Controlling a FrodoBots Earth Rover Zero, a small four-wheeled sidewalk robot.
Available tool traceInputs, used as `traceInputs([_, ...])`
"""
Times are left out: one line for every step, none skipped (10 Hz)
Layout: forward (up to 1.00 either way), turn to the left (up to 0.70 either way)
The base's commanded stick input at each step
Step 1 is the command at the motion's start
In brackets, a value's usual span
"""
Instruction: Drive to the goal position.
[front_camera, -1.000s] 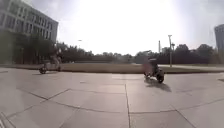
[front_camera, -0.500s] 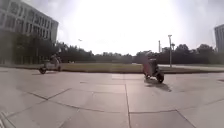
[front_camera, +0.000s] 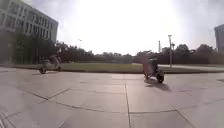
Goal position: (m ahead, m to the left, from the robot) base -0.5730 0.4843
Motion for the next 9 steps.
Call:
traceInputs([0.0,-0.07])
traceInputs([0.0,-0.11])
traceInputs([0.0,-0.77])
traceInputs([0.0,-1.0])
traceInputs([0.0,-1.0])
traceInputs([0.0,-0.78])
traceInputs([0.0,-0.8])
traceInputs([0.0,0.0])
traceInputs([0.0,0.0])
